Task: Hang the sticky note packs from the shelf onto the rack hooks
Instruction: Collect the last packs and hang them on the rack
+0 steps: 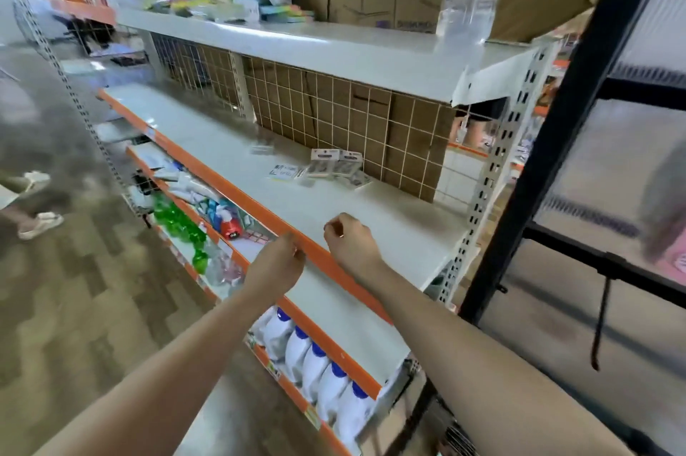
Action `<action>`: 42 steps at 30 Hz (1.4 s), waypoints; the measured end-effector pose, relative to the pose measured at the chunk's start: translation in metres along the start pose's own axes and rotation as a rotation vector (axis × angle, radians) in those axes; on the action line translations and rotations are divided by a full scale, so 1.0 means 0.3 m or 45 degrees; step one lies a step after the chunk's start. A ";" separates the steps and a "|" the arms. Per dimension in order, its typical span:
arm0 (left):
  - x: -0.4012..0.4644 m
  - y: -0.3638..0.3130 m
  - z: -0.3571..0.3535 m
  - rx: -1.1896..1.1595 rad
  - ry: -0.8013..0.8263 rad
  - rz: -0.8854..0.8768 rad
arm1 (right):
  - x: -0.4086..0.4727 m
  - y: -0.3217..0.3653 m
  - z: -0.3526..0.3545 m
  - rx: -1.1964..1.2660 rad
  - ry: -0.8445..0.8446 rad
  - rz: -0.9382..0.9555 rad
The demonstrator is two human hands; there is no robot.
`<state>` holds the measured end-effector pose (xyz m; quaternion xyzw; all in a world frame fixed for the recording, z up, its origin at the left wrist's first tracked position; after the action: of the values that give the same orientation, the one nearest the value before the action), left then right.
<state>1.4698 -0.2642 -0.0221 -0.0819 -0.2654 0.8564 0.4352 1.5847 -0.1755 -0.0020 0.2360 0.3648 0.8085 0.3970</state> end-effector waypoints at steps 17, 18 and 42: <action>0.632 0.210 -0.050 0.118 0.151 -0.123 | 0.580 -0.054 -0.211 -0.172 -0.025 -0.139; 0.671 0.225 -0.054 0.129 0.157 -0.144 | 0.615 -0.055 -0.226 -0.207 -0.032 -0.141; 1.234 0.306 -0.175 0.644 0.094 -0.894 | 1.101 -0.088 -0.448 -1.301 -0.178 -0.208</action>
<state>1.1998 0.0039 -0.0812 0.0921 -0.0431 0.6911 0.7156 1.3178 0.0504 -0.0758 0.0362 -0.0864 0.8320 0.5468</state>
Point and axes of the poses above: each hand's wrist, its own x-axis towards the middle knuckle, its own z-axis out of the back of the hand, y = z × x, the point moved 9 cm from there along x, towards the middle knuckle, and after that the axes turned 2 degrees about -x, right-handed, at the moved point
